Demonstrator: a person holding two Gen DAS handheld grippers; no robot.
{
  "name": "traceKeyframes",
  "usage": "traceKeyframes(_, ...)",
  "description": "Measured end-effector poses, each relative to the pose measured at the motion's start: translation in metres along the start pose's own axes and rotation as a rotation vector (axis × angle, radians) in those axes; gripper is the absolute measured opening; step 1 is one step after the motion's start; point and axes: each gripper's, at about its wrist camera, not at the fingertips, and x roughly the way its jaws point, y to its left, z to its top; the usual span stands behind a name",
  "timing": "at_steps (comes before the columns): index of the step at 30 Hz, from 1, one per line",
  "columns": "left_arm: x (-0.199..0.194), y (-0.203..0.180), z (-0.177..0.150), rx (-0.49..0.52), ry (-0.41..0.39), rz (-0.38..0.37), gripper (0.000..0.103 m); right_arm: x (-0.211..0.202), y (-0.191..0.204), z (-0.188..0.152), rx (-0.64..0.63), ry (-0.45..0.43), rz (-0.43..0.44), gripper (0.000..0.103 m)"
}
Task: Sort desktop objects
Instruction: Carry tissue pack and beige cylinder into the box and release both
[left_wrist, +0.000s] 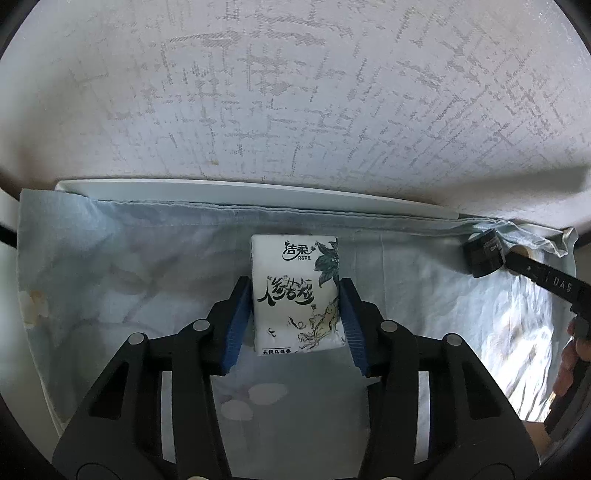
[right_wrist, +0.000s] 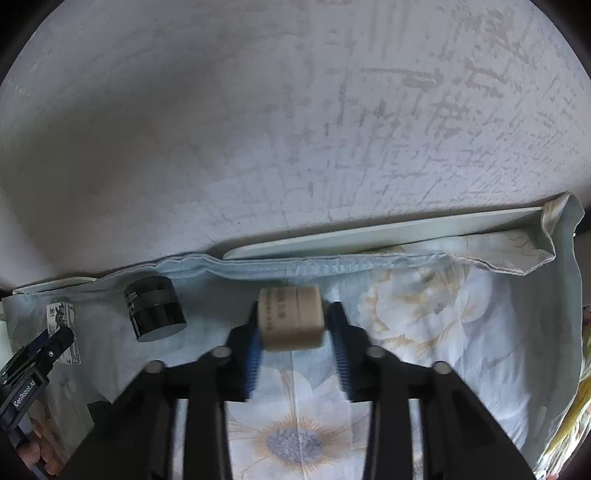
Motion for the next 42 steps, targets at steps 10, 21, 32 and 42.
traceKeyframes(10,-0.022,0.021,0.008,-0.037,-0.025,-0.010,0.042,-0.017,-0.012,-0.009,0.003,0.002,0.022,0.026)
traceKeyframes(21,-0.087,0.023,0.003,0.001,-0.054,-0.012,0.042,-0.070,-0.020,-0.024,-0.064,-0.030,0.059,0.026)
traceKeyframes(32,-0.194,-0.017,-0.071,0.109,-0.125,-0.085,0.042,-0.189,-0.001,-0.077,-0.277,-0.069,0.235,0.026)
traceKeyframes(42,-0.243,-0.070,-0.144,0.254,-0.148,-0.140,0.042,-0.231,0.014,-0.159,-0.499,-0.126,0.278,0.026)
